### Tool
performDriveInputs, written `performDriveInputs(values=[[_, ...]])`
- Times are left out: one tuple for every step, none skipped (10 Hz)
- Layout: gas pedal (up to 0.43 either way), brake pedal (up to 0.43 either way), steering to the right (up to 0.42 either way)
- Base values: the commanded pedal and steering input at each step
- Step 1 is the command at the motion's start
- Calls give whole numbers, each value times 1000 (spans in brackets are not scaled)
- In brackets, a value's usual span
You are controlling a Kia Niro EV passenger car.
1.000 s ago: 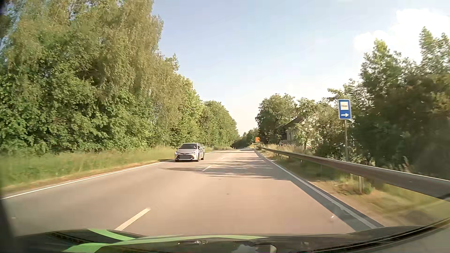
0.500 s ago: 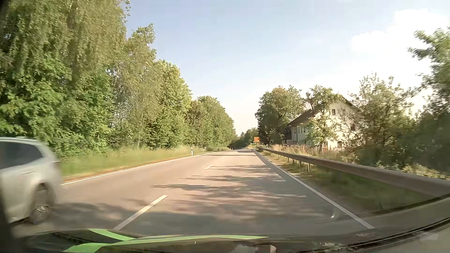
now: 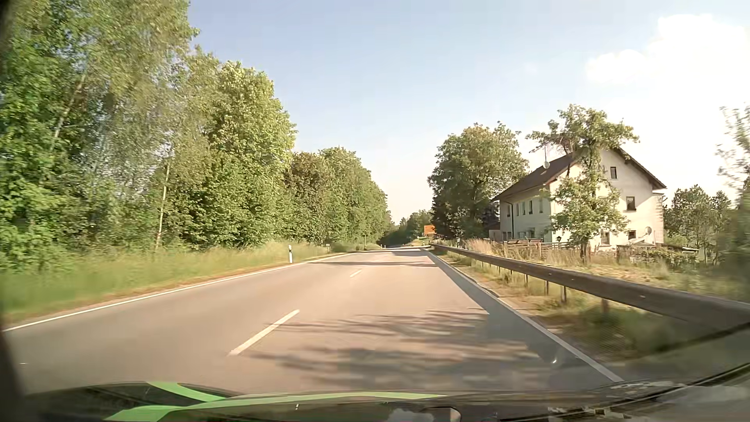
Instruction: Follow the waypoints while adhering to traffic rules and regulations
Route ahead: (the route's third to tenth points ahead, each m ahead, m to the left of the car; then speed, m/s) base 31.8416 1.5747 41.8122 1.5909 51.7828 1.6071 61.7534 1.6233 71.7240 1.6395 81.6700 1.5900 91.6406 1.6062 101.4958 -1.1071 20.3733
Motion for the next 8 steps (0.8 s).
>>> performDriveInputs(values=[[0, 165, -2], [0, 171, -1], [0, 183, -1], [0, 201, -2], [0, 220, -1], [0, 232, -2], [0, 232, -2], [0, 238, -1]])
